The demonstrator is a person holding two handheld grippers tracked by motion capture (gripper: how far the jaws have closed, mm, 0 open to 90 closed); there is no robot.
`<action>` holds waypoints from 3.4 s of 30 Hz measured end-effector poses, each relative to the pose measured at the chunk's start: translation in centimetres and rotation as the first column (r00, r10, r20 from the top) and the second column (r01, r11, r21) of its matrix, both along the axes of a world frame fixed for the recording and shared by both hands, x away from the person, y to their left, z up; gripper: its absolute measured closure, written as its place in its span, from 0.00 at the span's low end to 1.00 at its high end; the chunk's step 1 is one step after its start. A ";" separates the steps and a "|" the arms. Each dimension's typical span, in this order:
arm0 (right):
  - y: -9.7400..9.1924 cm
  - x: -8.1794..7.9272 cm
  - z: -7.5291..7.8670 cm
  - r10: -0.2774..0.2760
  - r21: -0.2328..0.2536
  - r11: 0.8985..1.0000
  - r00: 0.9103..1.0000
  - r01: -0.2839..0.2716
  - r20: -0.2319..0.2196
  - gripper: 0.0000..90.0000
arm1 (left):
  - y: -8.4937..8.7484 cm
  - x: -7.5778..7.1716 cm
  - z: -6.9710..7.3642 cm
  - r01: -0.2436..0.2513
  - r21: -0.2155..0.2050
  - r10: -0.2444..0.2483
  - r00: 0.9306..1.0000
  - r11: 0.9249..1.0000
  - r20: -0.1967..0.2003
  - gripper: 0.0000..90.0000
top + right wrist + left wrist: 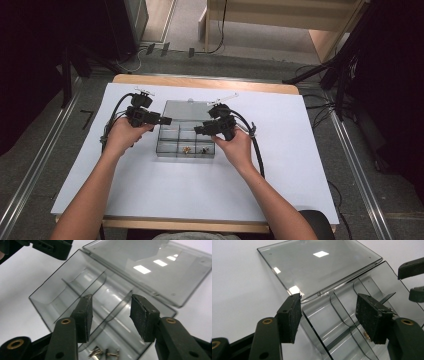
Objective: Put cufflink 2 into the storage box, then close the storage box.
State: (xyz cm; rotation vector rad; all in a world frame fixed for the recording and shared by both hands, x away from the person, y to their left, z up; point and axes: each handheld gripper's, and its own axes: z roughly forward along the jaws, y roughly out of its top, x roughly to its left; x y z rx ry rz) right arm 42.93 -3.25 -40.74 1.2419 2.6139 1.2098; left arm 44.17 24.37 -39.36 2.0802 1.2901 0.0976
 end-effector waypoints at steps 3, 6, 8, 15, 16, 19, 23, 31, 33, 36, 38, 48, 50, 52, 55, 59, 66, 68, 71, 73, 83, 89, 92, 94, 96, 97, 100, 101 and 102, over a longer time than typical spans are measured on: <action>-0.7 0.8 0.2 -0.028 0.001 1.000 1.000 0.028 0.012 0.61 | -0.1 0.5 0.2 -0.005 0.006 0.005 1.000 1.000 -0.002 0.44; -1.2 1.7 0.3 -0.049 0.004 0.999 0.999 0.049 0.002 0.61 | -0.1 1.1 0.3 -0.017 -0.003 0.017 1.000 1.000 -0.005 0.45; -1.5 2.2 0.3 -0.063 0.003 0.998 0.998 0.063 0.001 0.61 | -0.2 1.4 0.3 -0.023 -0.005 0.023 1.000 1.000 -0.011 0.46; -1.7 3.7 0.6 -0.096 -0.001 0.995 0.995 0.096 0.011 0.61 | -0.7 2.2 0.6 -0.030 0.022 0.030 1.000 0.999 0.001 0.46; -1.7 3.9 0.6 -0.106 -0.010 0.994 0.994 0.106 0.016 0.61 | -0.8 2.4 0.6 -0.042 0.022 0.042 0.999 0.999 0.005 0.46; -1.7 4.7 0.3 -0.129 -0.022 0.991 0.992 0.129 0.004 0.62 | -0.6 2.9 0.2 -0.062 0.002 0.062 0.998 0.998 -0.003 0.47; -1.7 5.6 -0.4 -0.159 -0.032 0.987 0.987 0.159 -0.001 0.62 | -0.4 3.4 -0.4 -0.075 0.025 0.076 0.997 0.997 -0.012 0.47; -1.3 6.6 -1.7 -0.210 -0.037 0.977 0.978 0.209 -0.010 0.62 | -0.3 4.2 -1.4 -0.113 0.015 0.113 0.993 0.994 -0.039 0.46; -1.2 6.7 -2.0 -0.223 -0.036 0.974 0.975 0.222 -0.013 0.62 | -0.4 4.4 -1.6 -0.116 0.024 0.117 0.992 0.993 -0.049 0.46; -1.1 6.9 -2.5 -0.247 -0.033 0.969 0.968 0.246 -0.033 0.61 | -0.4 4.6 -2.0 -0.118 0.028 0.119 0.991 0.993 -0.062 0.45; -0.9 6.9 -2.7 -0.263 -0.035 0.964 0.965 0.262 -0.020 0.60 | -0.4 4.8 -2.1 -0.130 0.029 0.132 0.989 0.991 -0.070 0.45; -0.7 7.0 -4.1 -0.323 -0.008 0.947 0.946 0.322 -0.026 0.54 | -0.7 5.5 -3.0 -0.148 0.040 0.151 0.984 0.988 -0.097 0.44; -0.7 7.0 -4.3 -0.337 0.012 0.941 0.941 0.338 -0.035 0.51 | -0.8 5.6 -3.2 -0.144 0.049 0.149 0.984 0.988 -0.100 0.44; -0.6 7.0 -4.5 -0.343 0.021 0.939 0.939 0.343 -0.037 0.48 | -0.9 5.7 -3.3 -0.145 0.049 0.149 0.984 0.988 -0.101 0.44; -0.4 7.0 -4.6 -0.347 0.024 0.937 0.937 0.348 -0.040 0.43 | -0.9 5.8 -3.4 -0.143 0.046 0.147 0.984 0.989 -0.103 0.43; -0.1 7.0 -4.8 -0.362 0.028 0.931 0.931 0.363 -0.046 0.39 | -1.0 6.0 -3.6 -0.149 0.038 0.153 0.983 0.988 -0.104 0.41; 0.0 7.4 -5.3 -0.378 0.059 0.922 0.922 0.383 -0.086 0.33 | -1.0 6.3 -4.4 -0.173 -0.014 0.169 0.976 0.985 -0.135 0.32; 0.1 7.4 -5.4 -0.382 0.063 0.919 0.918 0.389 -0.102 0.32 | -1.0 6.4 -4.5 -0.169 -0.027 0.163 0.975 0.985 -0.153 0.31; 0.0 7.5 -5.5 -0.385 0.066 0.916 0.915 0.395 -0.122 0.31 | -1.2 6.5 -4.6 -0.176 -0.032 0.169 0.973 0.984 -0.155 0.30; 0.0 7.6 -5.6 -0.373 0.087 0.917 0.913 0.390 -0.164 0.32 | -1.2 6.4 -4.5 -0.173 -0.027 0.167 0.974 0.984 -0.156 0.30; -0.1 7.7 -5.0 -0.365 0.072 0.922 0.916 0.380 -0.167 0.36 | -1.0 6.4 -4.0 -0.179 -0.024 0.175 0.976 0.984 -0.126 0.37; 0.0 7.6 -3.6 -0.359 0.035 0.931 0.926 0.365 -0.115 0.43 | -1.1 5.9 -3.0 -0.175 0.000 0.175 0.982 0.984 -0.067 0.46; -0.2 7.5 -3.0 -0.351 0.020 0.935 0.931 0.354 -0.098 0.47 | -1.1 5.7 -2.6 -0.176 0.007 0.176 0.984 0.984 -0.039 0.50; -0.3 7.5 -2.6 -0.351 0.021 0.935 0.932 0.354 -0.095 0.50 | -1.0 5.6 -2.3 -0.177 0.006 0.177 0.984 0.984 -0.026 0.53; -0.6 7.5 -2.4 -0.349 0.021 0.936 0.933 0.352 -0.092 0.56 | -1.0 5.5 -2.1 -0.175 0.004 0.175 0.984 0.985 -0.015 0.55; -0.7 7.5 -2.3 -0.351 0.026 0.934 0.931 0.355 -0.096 0.59 | -1.0 5.5 -2.0 -0.177 0.002 0.177 0.984 0.984 -0.008 0.56; -1.2 7.5 -2.0 -0.346 0.030 0.936 0.932 0.351 -0.109 0.64 | -0.9 5.3 -1.8 -0.177 0.000 0.177 0.984 0.984 0.009 0.61; -1.3 7.5 -1.9 -0.343 0.030 0.937 0.933 0.348 -0.109 0.66 | -0.8 5.3 -1.7 -0.176 -0.003 0.176 0.984 0.984 0.015 0.62; -1.4 7.4 -1.7 -0.345 0.029 0.936 0.932 0.350 -0.109 0.68 | -0.8 5.3 -1.6 -0.176 -0.007 0.176 0.984 0.984 0.019 0.63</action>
